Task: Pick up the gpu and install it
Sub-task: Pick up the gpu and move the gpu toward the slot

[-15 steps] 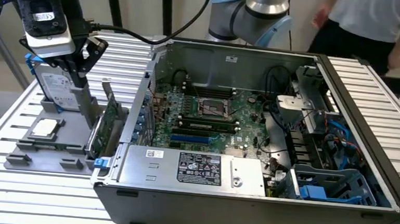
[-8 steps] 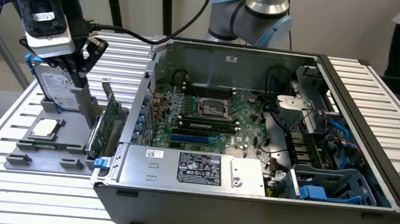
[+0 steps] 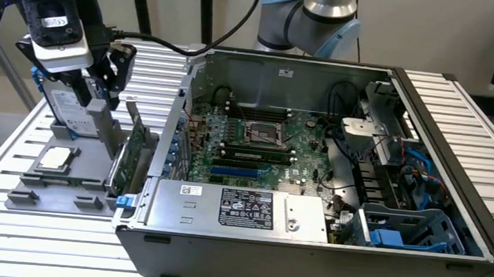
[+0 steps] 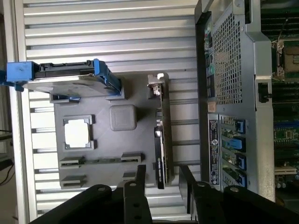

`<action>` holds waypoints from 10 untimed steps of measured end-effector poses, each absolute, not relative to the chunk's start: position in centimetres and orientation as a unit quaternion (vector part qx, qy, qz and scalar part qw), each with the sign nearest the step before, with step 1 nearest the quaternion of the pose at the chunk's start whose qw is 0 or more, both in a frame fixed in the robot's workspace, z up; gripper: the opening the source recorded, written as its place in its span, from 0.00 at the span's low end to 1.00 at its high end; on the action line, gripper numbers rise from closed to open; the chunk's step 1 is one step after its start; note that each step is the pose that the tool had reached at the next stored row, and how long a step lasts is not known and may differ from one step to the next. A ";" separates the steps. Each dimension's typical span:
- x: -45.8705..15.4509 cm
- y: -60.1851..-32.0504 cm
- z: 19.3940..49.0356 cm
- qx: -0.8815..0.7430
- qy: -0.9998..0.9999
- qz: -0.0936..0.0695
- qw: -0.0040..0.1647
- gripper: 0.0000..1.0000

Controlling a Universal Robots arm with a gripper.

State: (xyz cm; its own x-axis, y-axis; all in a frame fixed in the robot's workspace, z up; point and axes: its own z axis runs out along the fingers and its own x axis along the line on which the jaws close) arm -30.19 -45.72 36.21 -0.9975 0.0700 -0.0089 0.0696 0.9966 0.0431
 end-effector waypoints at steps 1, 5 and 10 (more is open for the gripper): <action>-30.2 -45.7 36.0 0.035 0.999 0.021 0.005 1.00; -30.2 -45.7 35.3 0.035 0.999 0.021 0.005 1.00; -30.2 -45.7 34.4 0.035 0.999 0.021 0.005 1.00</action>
